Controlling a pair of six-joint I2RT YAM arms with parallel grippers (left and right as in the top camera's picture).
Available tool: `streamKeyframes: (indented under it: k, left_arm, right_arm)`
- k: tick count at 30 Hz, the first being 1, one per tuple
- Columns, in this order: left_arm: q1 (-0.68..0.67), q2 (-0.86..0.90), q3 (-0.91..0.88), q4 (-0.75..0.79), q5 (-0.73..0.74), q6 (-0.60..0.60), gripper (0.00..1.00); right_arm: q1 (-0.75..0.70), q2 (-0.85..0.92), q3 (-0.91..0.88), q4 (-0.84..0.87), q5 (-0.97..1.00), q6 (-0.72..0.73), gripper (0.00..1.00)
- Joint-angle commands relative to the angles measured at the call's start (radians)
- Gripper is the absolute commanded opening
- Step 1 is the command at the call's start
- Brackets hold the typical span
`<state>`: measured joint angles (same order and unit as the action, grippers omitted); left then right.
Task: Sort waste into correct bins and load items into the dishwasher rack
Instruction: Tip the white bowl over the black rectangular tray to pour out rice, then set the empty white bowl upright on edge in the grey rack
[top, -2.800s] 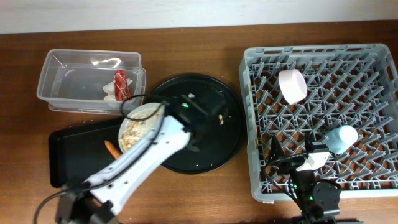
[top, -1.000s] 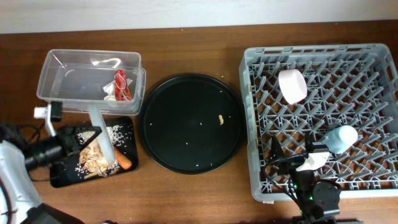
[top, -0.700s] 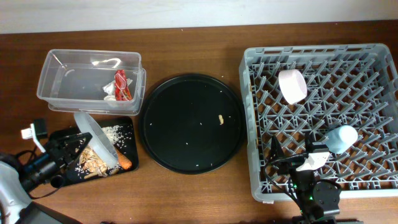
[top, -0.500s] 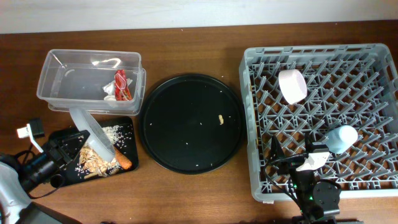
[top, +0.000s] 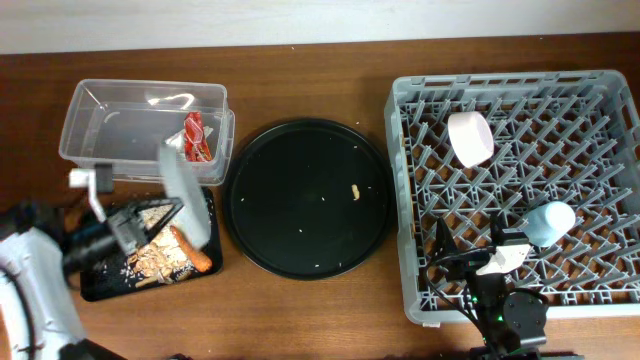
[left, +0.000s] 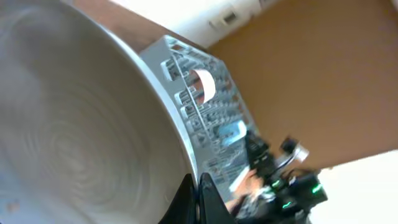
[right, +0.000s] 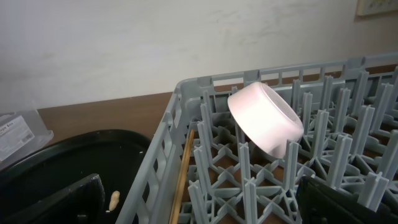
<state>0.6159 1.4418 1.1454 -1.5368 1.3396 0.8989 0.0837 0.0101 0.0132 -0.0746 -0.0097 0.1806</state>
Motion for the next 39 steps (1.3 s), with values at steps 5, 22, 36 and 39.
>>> streamKeyframes:
  k: [5,22,36,39]
  left_arm:
    - [-0.425,-0.01,0.067,0.853,-0.034,-0.819,0.0]
    - [-1.249,0.298,0.067,2.087,-0.605,-1.688,0.0]
    - [-1.261,0.449,0.067,2.137,-0.714,-1.818,0.06]
    - [-1.257,0.449,0.067,2.026,-0.764,-1.789,0.31]
  right_arm:
    - [-0.006,-0.006,-0.008,0.0,-0.006,0.0,0.98]
    - [-0.006,-0.006,-0.008,0.0,-0.005,0.0,0.98]
    - [-0.006,-0.006,-0.008,0.0,-0.006,0.0,0.98]
    - [-0.006,-0.006,-0.008,0.0,-0.005,0.0,0.98]
